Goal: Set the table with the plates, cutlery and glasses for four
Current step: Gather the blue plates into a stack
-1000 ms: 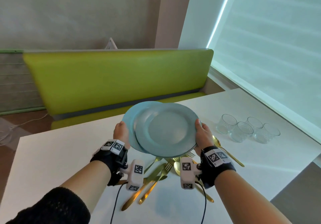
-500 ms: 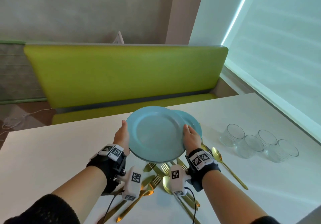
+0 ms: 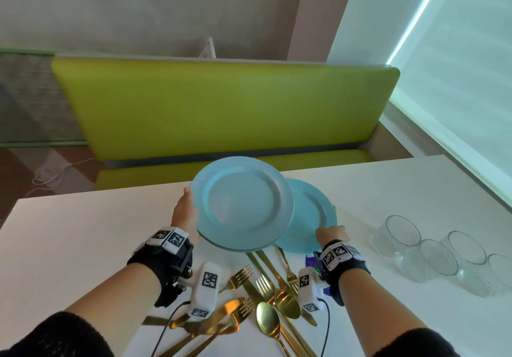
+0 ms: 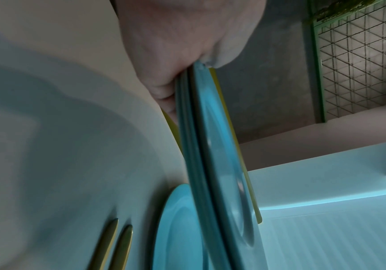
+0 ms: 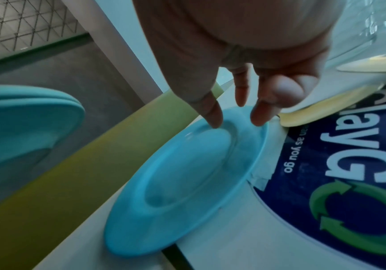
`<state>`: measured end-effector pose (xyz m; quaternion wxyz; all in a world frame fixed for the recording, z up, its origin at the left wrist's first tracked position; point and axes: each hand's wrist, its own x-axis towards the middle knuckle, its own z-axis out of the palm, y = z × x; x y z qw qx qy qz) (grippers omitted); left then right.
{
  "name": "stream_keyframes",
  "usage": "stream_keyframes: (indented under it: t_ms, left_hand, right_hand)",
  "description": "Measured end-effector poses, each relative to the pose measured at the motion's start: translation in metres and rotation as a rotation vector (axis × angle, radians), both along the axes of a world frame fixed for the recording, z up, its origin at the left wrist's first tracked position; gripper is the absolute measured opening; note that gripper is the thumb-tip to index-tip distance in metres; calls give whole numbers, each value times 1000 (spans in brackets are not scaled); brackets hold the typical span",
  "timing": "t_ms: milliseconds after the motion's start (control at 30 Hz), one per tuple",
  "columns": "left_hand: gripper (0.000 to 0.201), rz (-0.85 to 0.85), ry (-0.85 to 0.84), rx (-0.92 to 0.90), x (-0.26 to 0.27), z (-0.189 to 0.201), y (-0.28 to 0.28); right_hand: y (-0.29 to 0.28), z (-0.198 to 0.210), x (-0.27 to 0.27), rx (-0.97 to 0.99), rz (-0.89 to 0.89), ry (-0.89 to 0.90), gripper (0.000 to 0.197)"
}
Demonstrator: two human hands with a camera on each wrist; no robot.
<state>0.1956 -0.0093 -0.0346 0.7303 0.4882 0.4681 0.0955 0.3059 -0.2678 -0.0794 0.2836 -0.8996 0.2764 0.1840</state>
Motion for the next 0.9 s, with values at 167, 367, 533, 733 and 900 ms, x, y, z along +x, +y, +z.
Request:
stream_keyframes:
  t_ms: [167,367,533,733,900]
  left_hand:
    - [52,9,-16,-29,3,-3,2]
    - [56,6,10,-20,-3,-7,6]
    - [55,-25,27,-6,-10,-8,9]
    - [55,-41,28,-3,-25,-2,14]
    - [54,-82,51,85,-43,10,19]
  right_hand:
    - [4,-11,5,-35,-29,13,50]
    - [-1,-17,0,65,-145,3,49]
    - [-6,-7,3,308,-127,-138,19]
    - [8,48,-5,578,-203,-404,12]
    - [11,101,-27,617,-325,-674,26]
